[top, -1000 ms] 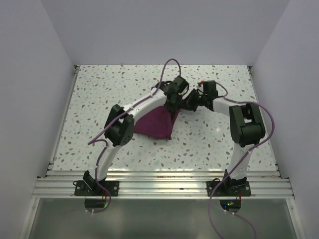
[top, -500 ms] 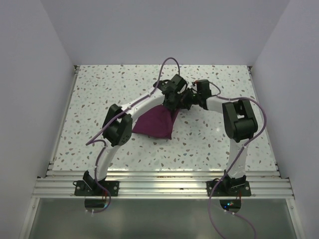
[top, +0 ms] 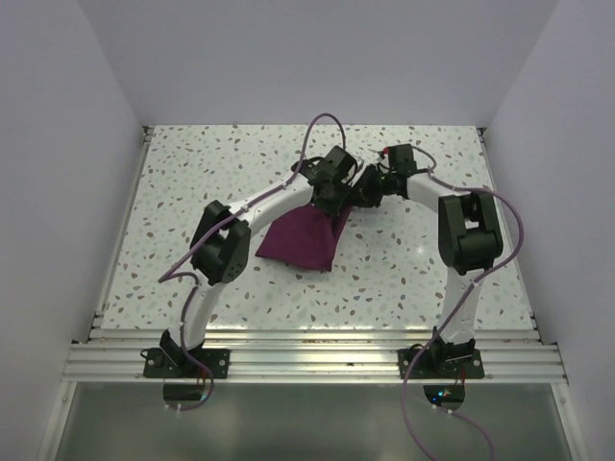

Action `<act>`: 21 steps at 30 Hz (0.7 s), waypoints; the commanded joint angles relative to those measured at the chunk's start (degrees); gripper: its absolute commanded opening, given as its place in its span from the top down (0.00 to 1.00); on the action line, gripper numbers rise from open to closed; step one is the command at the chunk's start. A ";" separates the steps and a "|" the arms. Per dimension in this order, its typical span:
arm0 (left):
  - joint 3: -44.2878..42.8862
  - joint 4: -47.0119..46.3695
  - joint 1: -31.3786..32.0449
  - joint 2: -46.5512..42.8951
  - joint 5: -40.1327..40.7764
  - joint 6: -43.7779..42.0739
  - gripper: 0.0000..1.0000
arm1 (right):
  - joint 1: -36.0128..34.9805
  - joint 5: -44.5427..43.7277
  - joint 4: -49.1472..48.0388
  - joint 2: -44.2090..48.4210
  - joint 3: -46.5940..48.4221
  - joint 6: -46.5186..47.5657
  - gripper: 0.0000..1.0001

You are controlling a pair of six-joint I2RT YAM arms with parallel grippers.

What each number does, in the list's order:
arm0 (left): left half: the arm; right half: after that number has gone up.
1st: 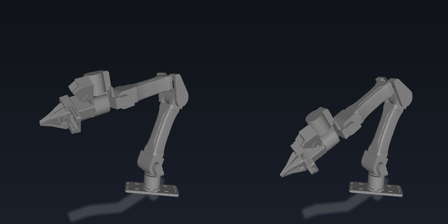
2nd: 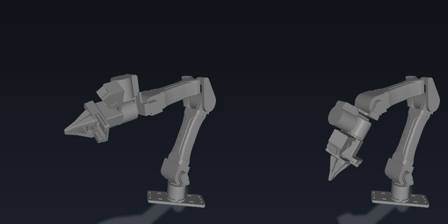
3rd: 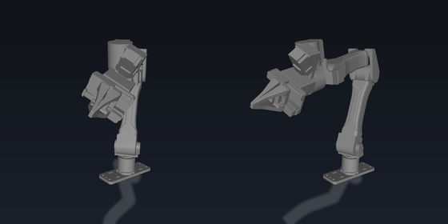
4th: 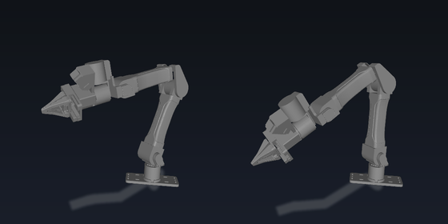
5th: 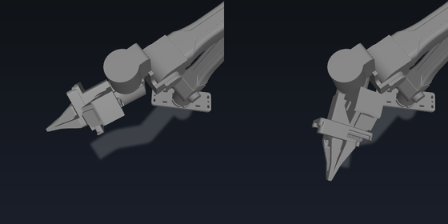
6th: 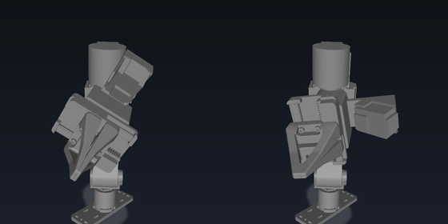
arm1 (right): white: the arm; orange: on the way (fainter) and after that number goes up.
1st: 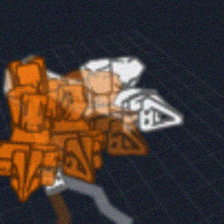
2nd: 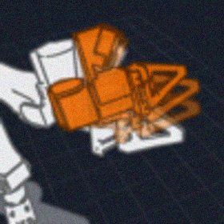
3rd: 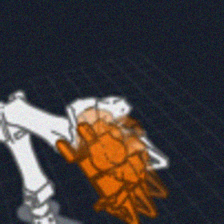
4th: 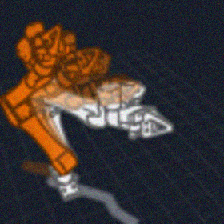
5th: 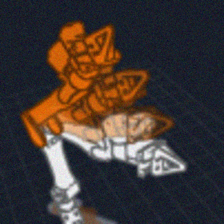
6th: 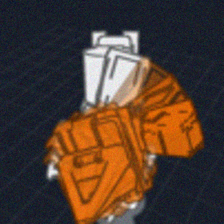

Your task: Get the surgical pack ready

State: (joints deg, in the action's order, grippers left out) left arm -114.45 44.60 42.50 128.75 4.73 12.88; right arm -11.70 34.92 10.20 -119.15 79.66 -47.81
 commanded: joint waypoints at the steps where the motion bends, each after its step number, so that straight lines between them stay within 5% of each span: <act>1: 1.95 -3.11 0.92 -5.70 -4.47 0.92 1.00 | 2.82 -2.92 9.83 7.79 3.75 11.85 0.72; 3: 3.17 -3.29 0.92 -6.75 -5.95 0.57 1.00 | 3.70 -1.97 11.76 8.94 7.50 13.96 0.58; 8: 6.42 -4.69 0.92 -8.42 -6.84 0.65 1.00 | 3.79 2.16 11.86 5.52 11.83 14.15 0.47; 21: 9.69 -6.10 1.18 -10.10 -6.93 0.65 1.00 | 3.71 4.02 15.02 5.34 9.99 15.38 0.42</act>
State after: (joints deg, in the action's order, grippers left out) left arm -104.97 40.38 43.20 122.45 -0.54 12.91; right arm -7.62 37.21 23.14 -114.13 90.41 -34.00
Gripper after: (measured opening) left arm 0.052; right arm 0.579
